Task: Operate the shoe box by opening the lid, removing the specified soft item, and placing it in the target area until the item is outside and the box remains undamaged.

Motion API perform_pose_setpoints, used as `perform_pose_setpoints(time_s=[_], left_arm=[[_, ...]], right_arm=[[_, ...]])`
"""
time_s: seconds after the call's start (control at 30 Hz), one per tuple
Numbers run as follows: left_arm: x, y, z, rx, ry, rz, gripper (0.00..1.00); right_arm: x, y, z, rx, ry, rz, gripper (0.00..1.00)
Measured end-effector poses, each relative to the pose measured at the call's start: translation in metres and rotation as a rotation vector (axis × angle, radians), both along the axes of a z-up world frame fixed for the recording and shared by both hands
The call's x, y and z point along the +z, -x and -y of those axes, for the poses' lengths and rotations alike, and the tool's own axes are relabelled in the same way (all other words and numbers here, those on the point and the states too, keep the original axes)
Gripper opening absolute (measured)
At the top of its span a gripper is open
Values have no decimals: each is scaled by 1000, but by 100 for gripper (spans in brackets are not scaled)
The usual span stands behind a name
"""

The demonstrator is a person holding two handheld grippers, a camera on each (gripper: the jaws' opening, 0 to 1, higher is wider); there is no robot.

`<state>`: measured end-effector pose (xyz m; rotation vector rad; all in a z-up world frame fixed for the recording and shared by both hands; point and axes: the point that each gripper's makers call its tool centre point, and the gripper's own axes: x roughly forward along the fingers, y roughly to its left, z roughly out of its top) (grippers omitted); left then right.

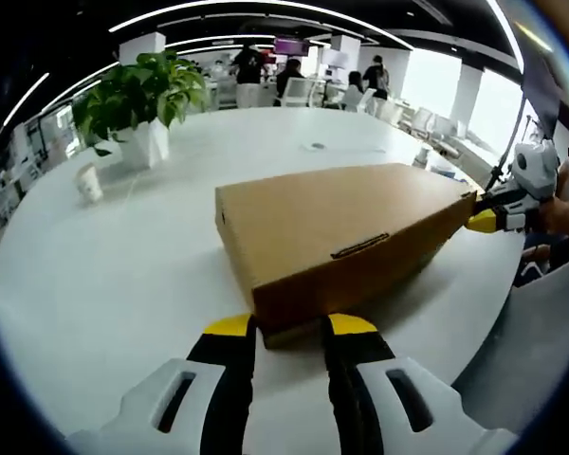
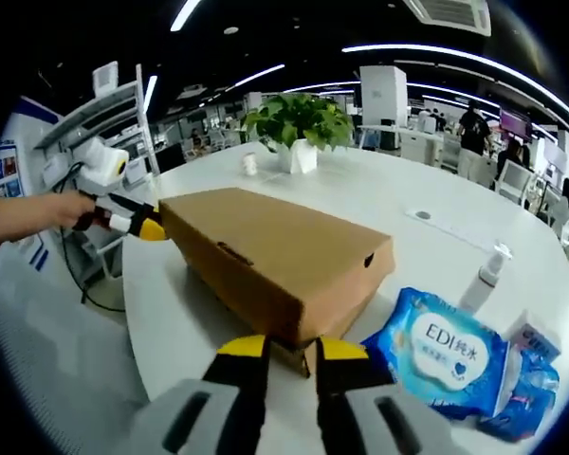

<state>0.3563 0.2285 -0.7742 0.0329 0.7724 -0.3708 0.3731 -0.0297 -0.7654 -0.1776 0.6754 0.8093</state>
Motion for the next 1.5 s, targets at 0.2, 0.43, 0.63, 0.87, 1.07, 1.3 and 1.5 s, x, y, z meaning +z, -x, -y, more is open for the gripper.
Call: perform_pose_setpoints(time_s=[0.2, 0.43, 0.63, 0.87, 1.07, 1.3, 1.5], left_arm=[[-9, 1, -3, 5, -4, -16, 29], [-20, 1, -4, 11, -10, -34, 29], [-22, 4, -5, 17, -10, -49, 29], [-17, 7, -7, 21, -16, -36, 31], [-5, 6, -8, 4, -43, 1, 36], [7, -2, -5, -22, -53, 54, 40], [8, -5, -1, -68, -67, 73, 37]], right_arm=[[-8, 1, 0, -11, 3, -16, 16], [-19, 3, -1, -19, 10, -34, 18], [-23, 4, 1, -19, 16, -45, 18], [-12, 0, 6, -34, -5, -15, 26], [-5, -1, 3, 10, 5, 30, 36], [8, -7, -4, 31, -5, 88, 38], [9, -9, -12, 54, 6, 111, 38]])
